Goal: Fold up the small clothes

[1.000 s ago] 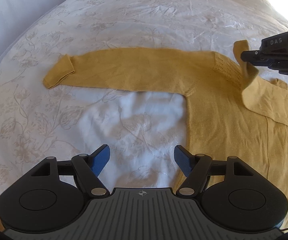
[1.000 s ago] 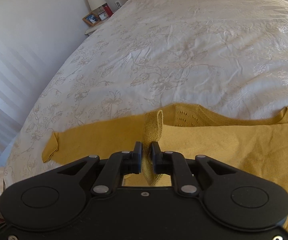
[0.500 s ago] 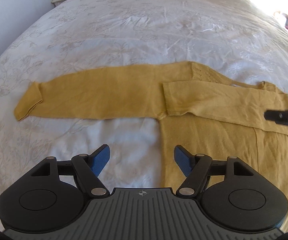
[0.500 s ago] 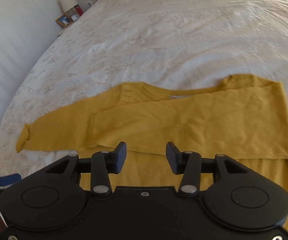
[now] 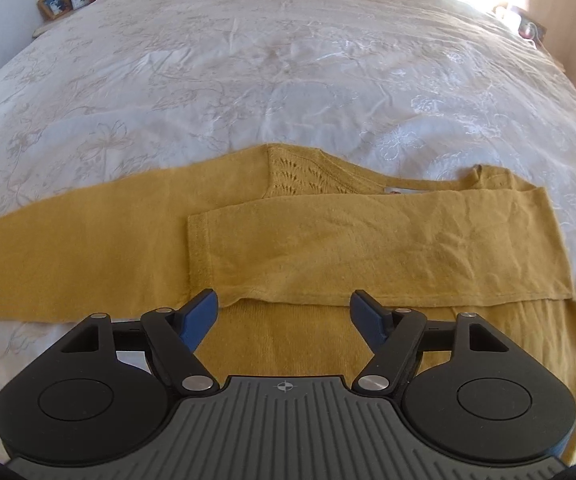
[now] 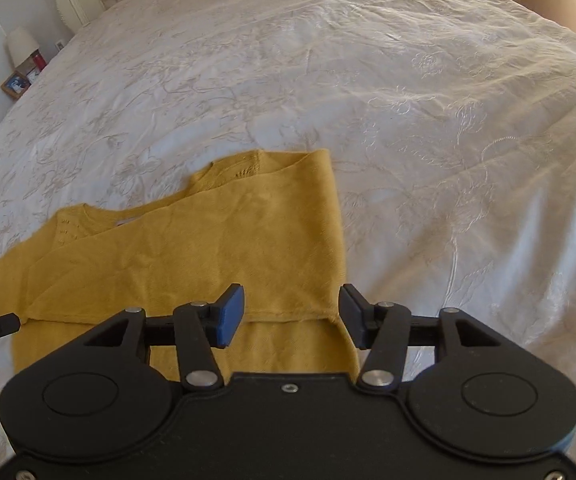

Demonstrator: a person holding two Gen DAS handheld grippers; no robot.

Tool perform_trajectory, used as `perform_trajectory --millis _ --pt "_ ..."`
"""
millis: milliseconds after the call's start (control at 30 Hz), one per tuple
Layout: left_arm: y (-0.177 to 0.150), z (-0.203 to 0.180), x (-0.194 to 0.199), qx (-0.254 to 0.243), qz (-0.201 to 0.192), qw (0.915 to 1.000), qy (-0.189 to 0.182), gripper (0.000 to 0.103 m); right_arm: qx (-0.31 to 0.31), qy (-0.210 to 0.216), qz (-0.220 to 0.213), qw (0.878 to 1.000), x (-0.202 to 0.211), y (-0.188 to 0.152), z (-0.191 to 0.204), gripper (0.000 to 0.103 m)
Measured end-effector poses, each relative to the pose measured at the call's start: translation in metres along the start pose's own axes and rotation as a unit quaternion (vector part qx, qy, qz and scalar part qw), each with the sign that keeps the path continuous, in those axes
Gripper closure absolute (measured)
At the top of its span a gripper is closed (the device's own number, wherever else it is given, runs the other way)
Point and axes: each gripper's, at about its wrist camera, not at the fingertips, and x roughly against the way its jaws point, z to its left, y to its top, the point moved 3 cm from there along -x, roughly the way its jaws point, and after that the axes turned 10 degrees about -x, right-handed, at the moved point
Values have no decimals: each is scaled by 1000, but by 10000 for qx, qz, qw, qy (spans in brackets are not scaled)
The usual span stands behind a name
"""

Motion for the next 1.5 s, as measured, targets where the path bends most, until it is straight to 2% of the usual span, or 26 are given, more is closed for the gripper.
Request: perform_trajectory --millis 67,233,333,400,433,467,500,533,633,733,833,867,900,967,1033,1067,1100,1200,1267,1333,1367,1433,1500 --pt "1 -3 -11 -69 67 9999 47 27 75 -24 -9 10000 -10 9 -4 37" --pt "-1 -4 -41 -48 446 9990 -76 27 305 -158 106 9994 -41 25 -3 38" --pt "-6 -5 -53 -101 631 9979 -53 25 443 -219 318 9983 -62 32 -1 42" --pt "-9 -7 -58 -137 667 9977 -33 23 494 -294 474 9972 -75 34 -2 53" --pt "-10 -7 -59 -144 668 9977 -26 21 517 -332 543 9966 -80 34 -3 53" --pt "-11 -7 -61 -142 666 9977 -30 19 528 -329 608 9962 -84 34 -4 59" --pt "-12 -8 -61 -139 667 9977 -26 18 539 -291 648 9960 -86 33 -5 81" --pt "-12 -8 -62 -142 675 9976 -7 18 589 -312 643 9957 -85 33 -5 93" --pt "-9 -11 -60 -115 628 9979 49 18 645 -564 572 9947 -82 34 -14 94" --pt "-9 -14 -58 -125 566 9983 37 17 379 -704 618 9949 -86 35 -31 100" --pt "-12 -16 -56 -231 585 9980 58 15 120 -594 536 9967 -79 39 -43 99" --pt "-11 -17 -57 -244 593 9979 47 14 -28 -421 443 9981 -72 42 -44 88" --pt "-11 -17 -57 -249 595 9979 35 14 -111 -276 340 9990 -64 43 -45 84" --pt "-11 -17 -57 -254 584 9980 26 14 -68 -62 240 9997 -50 40 -40 83" --pt "-11 -17 -57 -250 576 9980 12 14 161 95 293 9994 -42 31 -29 70" --pt "-11 -19 -56 -248 575 9980 11 14 284 153 313 9990 -39 26 -23 55" --pt "-12 -20 -56 -250 575 9980 -5 14 414 204 357 9983 -38 20 -18 49" --pt "-13 -24 -51 -241 574 9980 -127 14 692 64 570 9960 -43 4 -18 50" --pt "-16 -28 -45 -260 547 9980 -160 14 820 -551 671 9928 -53 -3 -30 55" --pt "-19 -31 -39 -295 528 9980 -165 14 633 -839 594 9927 -57 -4 -46 59" --pt "-21 -31 -36 -304 528 9980 -175 14 576 -1011 592 9914 -56 -2 -50 65" --pt "-26 -31 -31 -287 540 9978 -240 14 469 -932 538 9931 -49 4 -52 65" --pt "-31 -29 -26 -209 556 9978 -284 14 470 -745 380 9954 -38 5 -47 55"
